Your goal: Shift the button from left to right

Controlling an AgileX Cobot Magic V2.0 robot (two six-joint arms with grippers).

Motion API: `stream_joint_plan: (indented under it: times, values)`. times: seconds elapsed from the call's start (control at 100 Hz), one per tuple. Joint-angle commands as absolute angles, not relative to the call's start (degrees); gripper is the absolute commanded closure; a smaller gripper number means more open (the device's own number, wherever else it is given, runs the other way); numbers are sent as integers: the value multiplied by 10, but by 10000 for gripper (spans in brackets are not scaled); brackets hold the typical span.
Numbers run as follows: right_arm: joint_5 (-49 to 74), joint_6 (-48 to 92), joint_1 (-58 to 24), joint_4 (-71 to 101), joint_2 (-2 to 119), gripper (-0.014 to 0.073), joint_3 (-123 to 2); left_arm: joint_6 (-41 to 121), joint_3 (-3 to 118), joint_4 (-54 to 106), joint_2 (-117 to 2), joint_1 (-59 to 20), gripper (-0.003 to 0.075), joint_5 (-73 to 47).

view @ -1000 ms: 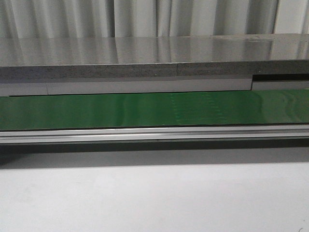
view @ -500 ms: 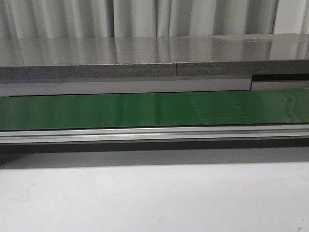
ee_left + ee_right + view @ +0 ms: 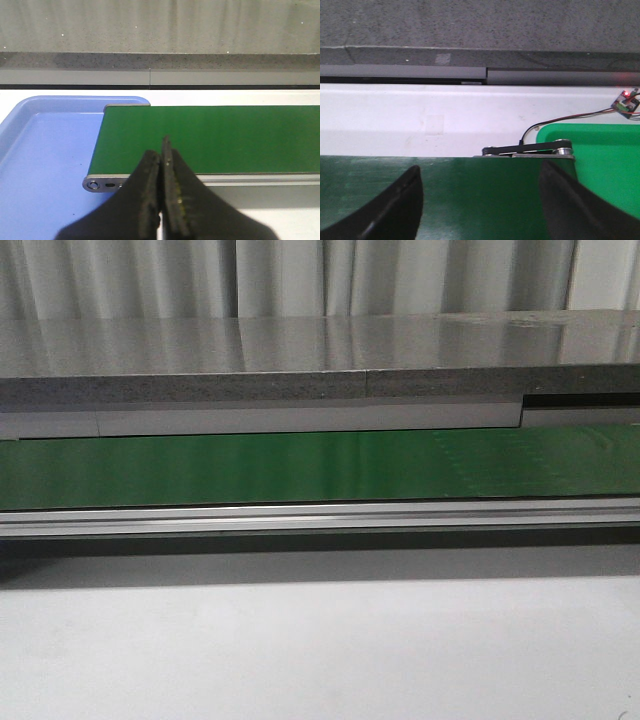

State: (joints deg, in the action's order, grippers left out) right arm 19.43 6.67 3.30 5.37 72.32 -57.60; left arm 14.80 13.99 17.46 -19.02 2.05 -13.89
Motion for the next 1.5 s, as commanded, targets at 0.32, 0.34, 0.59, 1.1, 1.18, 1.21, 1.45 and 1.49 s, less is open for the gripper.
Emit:
stream_joint_plan:
  times: [0.32,0.34,0.59,1.1,1.18,1.21,1.45,1.49]
  values:
    - [66,65,-5,66,446,94,-348,148,156,183,-193,16,741,-98]
    - [67,65,-5,67,430,94,-338,148,156,183,-193,16,741,-98]
    - [74,65,-5,79,263,94,-254,148,156,183,-193,16,741,-98]
    - [97,65,-5,79,203,526,-239,148,156,183,-193,16,741,-98]
    - [97,65,-5,79,203,632,-239,148,156,183,-193,16,741,-98]
    - [97,65,-5,79,203,669,-239,148,156,183,-193,16,741,-98]
    - [97,65,-5,79,203,662,-239,148,156,183,-193,16,741,-98]
    - [97,65,-5,79,203,662,-239,148,156,183,-193,16,741,-98]
